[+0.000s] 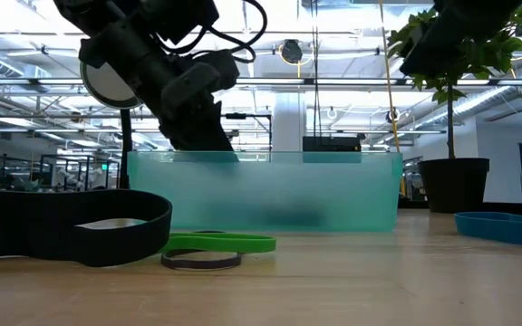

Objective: Pick and place rubber bands into bin
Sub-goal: Put the blue rubber band into the green bin

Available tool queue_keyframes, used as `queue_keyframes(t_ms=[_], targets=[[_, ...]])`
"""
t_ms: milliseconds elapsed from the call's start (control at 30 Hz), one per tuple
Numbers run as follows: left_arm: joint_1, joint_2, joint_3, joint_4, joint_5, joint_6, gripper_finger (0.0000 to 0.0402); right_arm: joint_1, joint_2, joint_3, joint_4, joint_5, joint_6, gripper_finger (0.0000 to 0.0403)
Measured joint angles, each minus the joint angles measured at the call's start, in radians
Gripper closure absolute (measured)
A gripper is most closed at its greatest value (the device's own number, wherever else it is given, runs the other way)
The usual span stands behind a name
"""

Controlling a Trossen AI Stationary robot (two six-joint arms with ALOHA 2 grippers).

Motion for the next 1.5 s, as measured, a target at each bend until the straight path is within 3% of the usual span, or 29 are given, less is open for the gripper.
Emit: queue_keyframes(t_ms=[300,567,733,933,1200,1500], targets=[[0.0,0.0,0.0,0.005,-0.001,-0.017,0.0319,0.053,0.0,0.0,-0.066,-0.009,0.092,0.0225],[0.0,-0.005,0.0,0.032,0.016,-0.044,0.025,0.067,0.0,0.0,-0.042,-0.009,0.111,0.0229],[0.0,-0.074,0.0,0.032,0.018,-0.017,0.0216,0.067,0.0,0.0,-0.042,-0.009,0.112,0.0226],[0.0,-0.212,0.001,0.022,0.018,-0.014,0.0204,0.067,0.007,0.0,-0.05,-0.004,0.037,0.0228],[0.0,-0.318,0.001,0.025,0.012,0.008,0.0203,0.066,0.147,0.001,-0.086,0.022,-0.05,0.023],[0.0,-0.318,0.001,-0.004,0.011,0.007,0.0204,0.064,0.322,0.0,-0.093,0.02,-0.058,0.0231]])
